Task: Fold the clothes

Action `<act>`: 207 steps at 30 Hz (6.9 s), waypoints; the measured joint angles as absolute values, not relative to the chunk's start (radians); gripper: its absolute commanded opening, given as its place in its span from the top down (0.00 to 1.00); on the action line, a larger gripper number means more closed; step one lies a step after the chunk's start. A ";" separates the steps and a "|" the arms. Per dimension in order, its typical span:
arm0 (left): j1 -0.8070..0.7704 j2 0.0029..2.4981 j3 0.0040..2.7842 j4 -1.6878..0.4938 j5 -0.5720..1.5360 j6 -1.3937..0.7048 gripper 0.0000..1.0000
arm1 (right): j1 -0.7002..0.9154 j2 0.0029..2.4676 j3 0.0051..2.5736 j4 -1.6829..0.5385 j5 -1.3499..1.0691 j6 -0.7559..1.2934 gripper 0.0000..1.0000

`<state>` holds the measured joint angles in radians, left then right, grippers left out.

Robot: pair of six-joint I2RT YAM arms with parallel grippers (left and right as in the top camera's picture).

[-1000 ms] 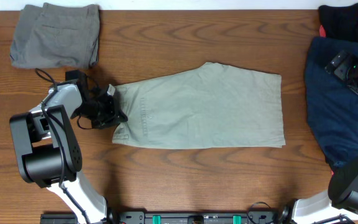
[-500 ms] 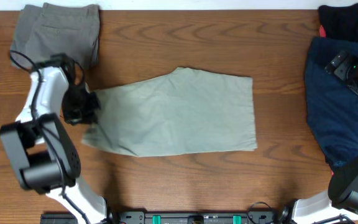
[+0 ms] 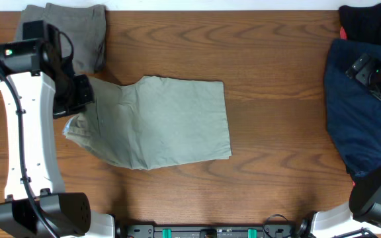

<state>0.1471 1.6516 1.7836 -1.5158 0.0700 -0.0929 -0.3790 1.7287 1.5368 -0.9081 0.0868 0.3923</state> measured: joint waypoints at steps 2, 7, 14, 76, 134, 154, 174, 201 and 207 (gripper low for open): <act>0.117 1.652 1.790 -1.525 0.066 -0.089 0.94 | -0.379 1.729 1.537 -0.908 0.087 0.392 0.01; 0.011 1.653 1.790 -1.541 0.059 -0.086 0.94 | -0.379 1.729 1.537 -0.908 0.087 0.392 0.01; -0.178 1.653 1.790 -1.460 0.055 -0.113 0.94 | -0.379 1.729 1.537 -0.908 0.087 0.392 0.01; -0.552 1.666 1.308 -0.804 0.286 -0.354 0.62 | -0.379 1.729 1.537 -0.908 0.087 0.392 0.01; -0.519 1.758 1.314 -1.018 0.210 -0.363 0.94 | -0.379 1.729 1.537 -0.908 0.087 0.392 0.01; -0.447 1.769 0.965 -0.898 0.210 -0.370 0.94 | -0.379 1.729 1.537 -0.908 0.087 0.392 0.01; -0.445 1.527 1.013 -0.627 -0.021 -0.370 0.94 | -0.379 1.729 1.537 -0.908 0.087 0.392 0.01; -0.275 1.732 1.014 -0.469 -0.119 -0.358 0.94 | -0.379 1.729 1.537 -0.908 0.087 0.392 0.01; -0.277 1.508 1.020 -0.472 -0.058 -0.359 0.94 | -0.379 1.729 1.537 -0.908 0.087 0.392 0.01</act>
<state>-0.2768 1.5082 1.0203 -0.4725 -0.0578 -0.3592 -0.3790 1.7287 1.5368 -0.9081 0.0868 0.3923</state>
